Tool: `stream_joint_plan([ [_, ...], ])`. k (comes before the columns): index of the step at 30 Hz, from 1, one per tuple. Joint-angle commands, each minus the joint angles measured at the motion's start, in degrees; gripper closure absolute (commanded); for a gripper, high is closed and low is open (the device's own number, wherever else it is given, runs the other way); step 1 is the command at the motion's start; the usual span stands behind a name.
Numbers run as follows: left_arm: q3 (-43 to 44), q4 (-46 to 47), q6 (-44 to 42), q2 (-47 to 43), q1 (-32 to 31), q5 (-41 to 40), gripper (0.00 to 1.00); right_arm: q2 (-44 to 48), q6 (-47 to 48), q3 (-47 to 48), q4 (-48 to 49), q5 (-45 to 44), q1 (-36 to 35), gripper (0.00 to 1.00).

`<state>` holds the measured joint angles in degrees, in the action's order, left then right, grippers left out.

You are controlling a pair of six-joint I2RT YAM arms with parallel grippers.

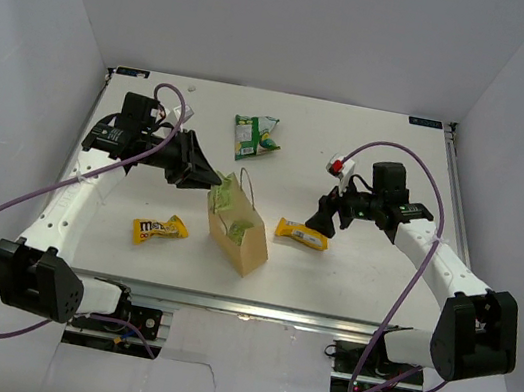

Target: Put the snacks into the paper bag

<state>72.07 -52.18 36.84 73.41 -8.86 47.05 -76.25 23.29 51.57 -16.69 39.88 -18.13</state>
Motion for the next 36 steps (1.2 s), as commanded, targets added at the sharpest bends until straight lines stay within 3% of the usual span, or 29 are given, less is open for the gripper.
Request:
stream_joint_plan([
  [1, 0.17, 0.41, -0.45, -1.16, -0.28, 2.26, 0.67, -0.30, -0.35, 0.11, 2.01, 1.43, -0.41, 0.15],
  [12, 0.00, 0.50, 2.44, -0.46, -0.37, 3.32, 0.91, -1.09, -1.14, 0.81, 2.62, 1.70, -0.59, 0.16],
  [25, 1.75, -2.75, -3.35, 0.95, -2.47, 2.35, 0.93, -1.80, -1.58, 1.60, 2.98, 2.05, -0.68, 0.15],
  [28, 1.75, -3.01, -3.53, 1.38, -2.82, 2.09, 0.84, -1.89, -1.58, 1.60, 2.98, 2.13, -0.68, 0.15],
  [29, 2.19, -3.10, -3.44, 1.65, -3.00, 1.74, 0.70, -1.89, -1.58, 1.52, 3.06, 2.13, -0.77, 0.15],
  [31, 2.89, -3.27, -3.44, 2.44, -3.18, 1.21, 0.64, -1.89, -1.58, 1.43, 3.06, 2.22, -0.77, 0.15],
  [33, 4.21, -3.28, -3.27, 2.79, -3.18, 0.42, 0.46, -1.80, -1.58, 1.43, 3.06, 2.13, -0.77, 0.15],
  [36, 7.45, -3.36, -2.65, 3.41, -3.27, -2.30, 0.40, -1.62, -0.71, 1.08, 2.89, 2.05, -1.03, 0.15],
])
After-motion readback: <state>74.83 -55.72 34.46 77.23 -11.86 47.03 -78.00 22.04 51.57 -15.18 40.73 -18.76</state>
